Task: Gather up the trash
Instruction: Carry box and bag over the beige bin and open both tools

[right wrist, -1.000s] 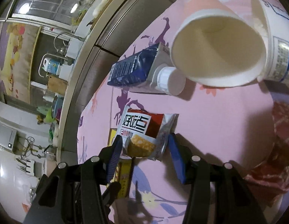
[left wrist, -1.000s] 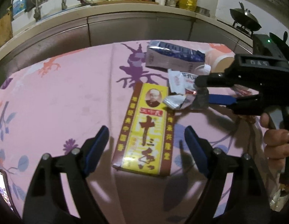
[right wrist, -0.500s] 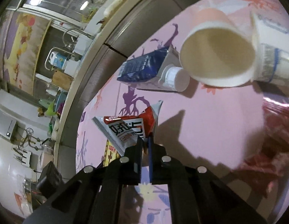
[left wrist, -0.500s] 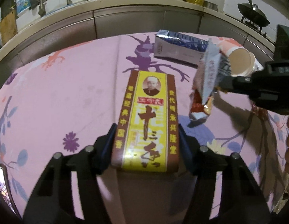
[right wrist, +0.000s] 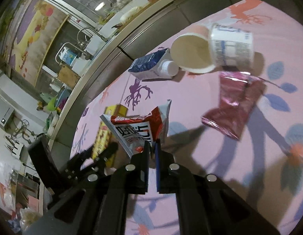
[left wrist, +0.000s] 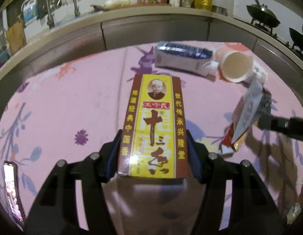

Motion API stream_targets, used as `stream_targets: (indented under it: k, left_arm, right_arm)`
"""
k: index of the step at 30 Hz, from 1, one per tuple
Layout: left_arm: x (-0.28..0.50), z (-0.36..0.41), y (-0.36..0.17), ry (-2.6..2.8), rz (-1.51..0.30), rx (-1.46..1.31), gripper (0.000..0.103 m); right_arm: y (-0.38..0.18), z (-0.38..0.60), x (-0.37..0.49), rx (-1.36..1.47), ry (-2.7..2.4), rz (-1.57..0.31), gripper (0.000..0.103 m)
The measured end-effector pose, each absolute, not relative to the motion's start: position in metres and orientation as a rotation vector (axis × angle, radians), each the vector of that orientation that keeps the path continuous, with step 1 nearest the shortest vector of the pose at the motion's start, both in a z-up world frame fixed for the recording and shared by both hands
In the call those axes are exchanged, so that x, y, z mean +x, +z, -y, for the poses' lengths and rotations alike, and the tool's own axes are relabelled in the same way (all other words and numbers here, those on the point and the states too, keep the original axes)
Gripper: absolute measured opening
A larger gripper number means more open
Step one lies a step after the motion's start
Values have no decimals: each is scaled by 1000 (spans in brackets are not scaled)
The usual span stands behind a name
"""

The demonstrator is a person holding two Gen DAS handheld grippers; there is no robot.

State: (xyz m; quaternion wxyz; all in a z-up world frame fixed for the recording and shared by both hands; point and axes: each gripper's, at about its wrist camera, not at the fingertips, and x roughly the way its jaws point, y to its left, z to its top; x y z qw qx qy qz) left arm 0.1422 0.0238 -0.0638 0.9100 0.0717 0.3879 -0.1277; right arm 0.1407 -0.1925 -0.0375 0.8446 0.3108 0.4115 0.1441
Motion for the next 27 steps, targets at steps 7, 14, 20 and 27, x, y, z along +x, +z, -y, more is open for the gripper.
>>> stream_targets:
  k: [7, 14, 20, 27]
  left_arm:
    - [118, 4, -36, -304, -723, 197, 58]
    - [99, 40, -24, -356, -686, 245, 58]
    - [90, 76, -19, -402, -672, 283, 58]
    - [85, 121, -15, -465, -657, 338, 58]
  right_arm:
    - [-29, 218, 104, 679, 274, -805, 3]
    - [-25, 250, 79, 724, 232, -748, 3]
    - [-29, 280, 60, 767, 192, -708, 3]
    - [-35, 317, 41, 824, 131, -657, 3]
